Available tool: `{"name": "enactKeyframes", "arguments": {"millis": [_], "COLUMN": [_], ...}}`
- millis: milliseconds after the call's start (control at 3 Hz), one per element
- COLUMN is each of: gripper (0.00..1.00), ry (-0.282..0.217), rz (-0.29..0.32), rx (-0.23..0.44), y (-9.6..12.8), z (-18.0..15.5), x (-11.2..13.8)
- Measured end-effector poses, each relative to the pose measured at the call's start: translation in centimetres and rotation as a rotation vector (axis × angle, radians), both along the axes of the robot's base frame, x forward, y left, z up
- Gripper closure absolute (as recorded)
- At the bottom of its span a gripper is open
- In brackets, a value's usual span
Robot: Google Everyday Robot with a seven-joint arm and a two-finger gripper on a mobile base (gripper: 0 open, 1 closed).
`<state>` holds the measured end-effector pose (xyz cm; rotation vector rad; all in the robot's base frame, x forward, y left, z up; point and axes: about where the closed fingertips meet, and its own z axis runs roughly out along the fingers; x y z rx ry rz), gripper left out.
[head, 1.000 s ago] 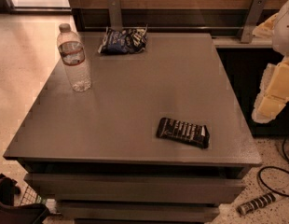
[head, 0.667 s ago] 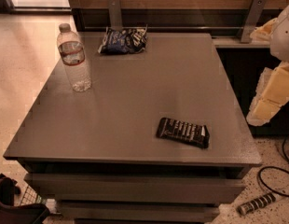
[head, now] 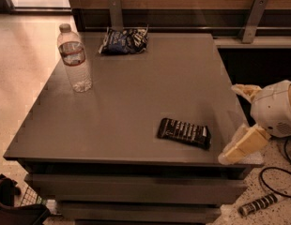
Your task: Move rxbar chocolate near blue chip bag
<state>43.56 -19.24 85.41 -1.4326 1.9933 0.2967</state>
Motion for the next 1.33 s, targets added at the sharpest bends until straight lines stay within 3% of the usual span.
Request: {"name": "enactKeyframes", "arguments": {"millis": [333, 1000, 1333], "gripper": [0.0, 0.0, 0.0], "ry": [-0.062, -0.063, -0.069], "rz": [-0.019, -0.012, 0.014], "rx": [0.31, 0.356, 0.406], "y": [-0.1, 1.3, 3.1], "z": [-4.9, -4.9, -4.9], "x": [-0.5, 1.0, 1.6]}}
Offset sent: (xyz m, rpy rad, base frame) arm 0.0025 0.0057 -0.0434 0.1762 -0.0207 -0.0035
